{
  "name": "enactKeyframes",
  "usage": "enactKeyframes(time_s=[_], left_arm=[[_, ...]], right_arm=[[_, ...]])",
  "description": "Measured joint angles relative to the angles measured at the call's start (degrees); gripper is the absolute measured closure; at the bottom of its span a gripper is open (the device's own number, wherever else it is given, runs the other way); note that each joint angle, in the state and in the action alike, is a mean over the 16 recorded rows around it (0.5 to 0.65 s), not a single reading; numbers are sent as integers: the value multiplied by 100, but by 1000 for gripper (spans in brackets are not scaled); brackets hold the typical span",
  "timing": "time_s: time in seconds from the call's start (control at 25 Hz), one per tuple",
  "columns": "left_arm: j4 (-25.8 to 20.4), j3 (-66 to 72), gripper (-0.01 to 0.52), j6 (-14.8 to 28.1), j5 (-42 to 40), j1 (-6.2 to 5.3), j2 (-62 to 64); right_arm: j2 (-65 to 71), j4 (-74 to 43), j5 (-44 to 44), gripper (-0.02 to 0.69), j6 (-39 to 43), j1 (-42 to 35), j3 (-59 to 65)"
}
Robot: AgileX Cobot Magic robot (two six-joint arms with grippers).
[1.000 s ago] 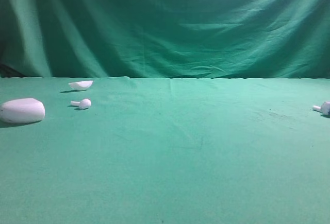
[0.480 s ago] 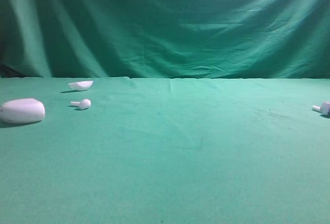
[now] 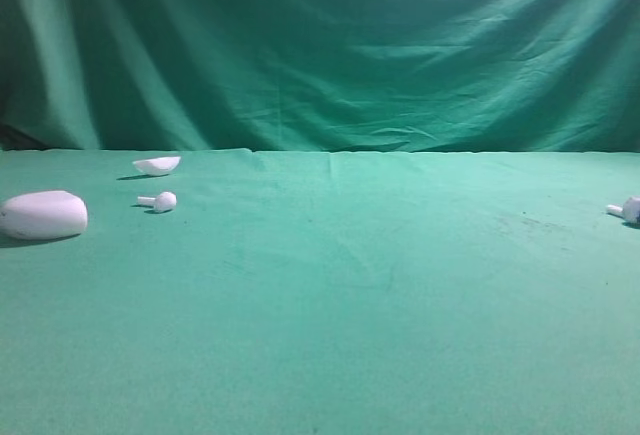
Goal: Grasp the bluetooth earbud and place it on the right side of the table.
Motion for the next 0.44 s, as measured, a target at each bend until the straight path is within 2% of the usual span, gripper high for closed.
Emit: enactKeyframes(time_s=[0.44], left_arm=[[0,0,514,0,0,0,0]], right_arm=[[0,0,30,665,20,-9,272]])
